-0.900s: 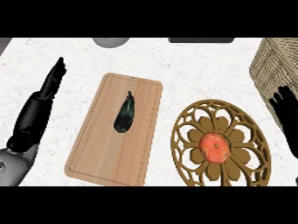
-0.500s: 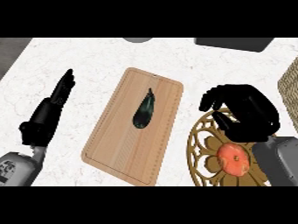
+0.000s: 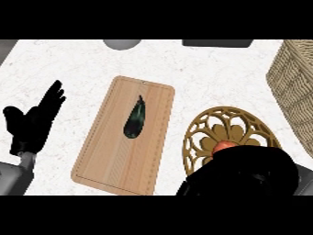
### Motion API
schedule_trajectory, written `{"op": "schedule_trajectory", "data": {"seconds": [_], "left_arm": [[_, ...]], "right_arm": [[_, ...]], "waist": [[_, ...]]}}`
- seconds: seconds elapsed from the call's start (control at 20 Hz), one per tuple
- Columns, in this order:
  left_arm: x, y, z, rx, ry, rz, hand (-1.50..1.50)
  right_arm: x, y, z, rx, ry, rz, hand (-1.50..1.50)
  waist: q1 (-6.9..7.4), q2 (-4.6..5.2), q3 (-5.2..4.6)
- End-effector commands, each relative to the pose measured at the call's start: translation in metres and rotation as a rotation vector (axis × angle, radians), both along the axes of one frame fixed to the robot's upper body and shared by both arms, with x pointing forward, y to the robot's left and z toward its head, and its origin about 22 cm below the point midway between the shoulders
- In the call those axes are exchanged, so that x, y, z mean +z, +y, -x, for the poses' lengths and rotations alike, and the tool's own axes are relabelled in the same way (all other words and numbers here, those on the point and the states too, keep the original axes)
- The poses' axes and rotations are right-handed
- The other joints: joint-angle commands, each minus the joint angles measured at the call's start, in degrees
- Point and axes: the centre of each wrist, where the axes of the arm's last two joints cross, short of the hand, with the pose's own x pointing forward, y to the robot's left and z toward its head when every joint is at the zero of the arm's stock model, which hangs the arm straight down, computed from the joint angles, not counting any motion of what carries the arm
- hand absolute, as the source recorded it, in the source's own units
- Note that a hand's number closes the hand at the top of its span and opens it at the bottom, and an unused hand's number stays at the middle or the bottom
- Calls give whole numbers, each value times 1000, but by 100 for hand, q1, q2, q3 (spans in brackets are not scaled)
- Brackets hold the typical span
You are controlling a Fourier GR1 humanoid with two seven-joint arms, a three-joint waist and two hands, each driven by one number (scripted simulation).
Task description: Pick the squash from the placemat and place it in the basket
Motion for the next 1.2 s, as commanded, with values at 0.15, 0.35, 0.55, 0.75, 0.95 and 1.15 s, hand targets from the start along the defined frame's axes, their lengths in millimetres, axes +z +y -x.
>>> {"op": "schedule_trajectory", "data": {"seconds": [0.15, 0.35, 0.55, 0.75, 0.95, 1.15], "left_arm": [[10, 21, -7, 53, 33, 19, 0], [7, 20, -2, 49, 45, 35, 0], [17, 23, -20, 45, 33, 25, 0], [13, 7, -25, 24, 35, 24, 0], [2, 13, -14, 15, 37, 28, 0], [12, -1, -22, 6, 22, 45, 0]], "right_arm": [[61, -27, 15, 120, -286, 258, -150], [121, -45, 21, -123, -595, 350, -150], [163, -65, -3, -361, -713, 394, -150], [176, -52, -19, -297, -738, 550, -150], [196, -58, -29, -213, -735, 731, -150], [195, -56, -39, -165, -712, 764, -150]], "waist": [[-246, -27, -22], [-226, -46, -13], [-199, 33, -18], [-168, 31, -24], [-17, 67, -25], [17, 90, -17]]}}
